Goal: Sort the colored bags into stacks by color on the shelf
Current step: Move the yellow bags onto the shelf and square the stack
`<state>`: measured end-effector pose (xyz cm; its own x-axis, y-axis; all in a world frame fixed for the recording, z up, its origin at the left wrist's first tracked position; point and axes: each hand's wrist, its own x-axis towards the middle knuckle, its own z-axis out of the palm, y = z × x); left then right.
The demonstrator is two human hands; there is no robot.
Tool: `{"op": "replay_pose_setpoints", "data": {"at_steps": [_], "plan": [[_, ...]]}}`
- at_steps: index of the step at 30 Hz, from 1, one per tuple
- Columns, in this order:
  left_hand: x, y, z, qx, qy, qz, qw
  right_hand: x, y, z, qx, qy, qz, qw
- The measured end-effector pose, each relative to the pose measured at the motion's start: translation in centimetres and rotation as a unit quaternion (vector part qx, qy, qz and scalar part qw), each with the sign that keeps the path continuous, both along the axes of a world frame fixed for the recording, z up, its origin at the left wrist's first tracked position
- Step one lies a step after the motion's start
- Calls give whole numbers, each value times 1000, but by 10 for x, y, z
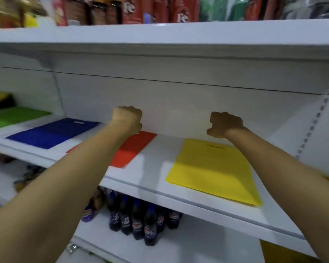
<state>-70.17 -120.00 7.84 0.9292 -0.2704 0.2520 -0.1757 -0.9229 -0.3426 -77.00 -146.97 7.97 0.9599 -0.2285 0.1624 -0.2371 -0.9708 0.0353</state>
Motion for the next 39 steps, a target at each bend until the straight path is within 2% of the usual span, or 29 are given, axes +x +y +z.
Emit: {"op": "replay_pose_setpoints", "data": {"at_steps": [3,7,16,23,31,39], "plan": [[-27,44,-8,-6,-30,38,999,14,53,4,12,4,63,998],[-62,119,-18,-7,-21,105,994,21,136,4,4,-7,137,990],[-118,308,-33,-14,-22,266,964,28,332,-8,-16,-14,320,947],[-135,453,-34,-9,-13,326,945,45,499,-14,-45,-12,393,918],[-164,628,-45,15,11,406,914,42,723,-21,-58,-35,501,863],[-173,737,-61,6,40,453,890,49,863,-40,-75,-26,567,820]]}}
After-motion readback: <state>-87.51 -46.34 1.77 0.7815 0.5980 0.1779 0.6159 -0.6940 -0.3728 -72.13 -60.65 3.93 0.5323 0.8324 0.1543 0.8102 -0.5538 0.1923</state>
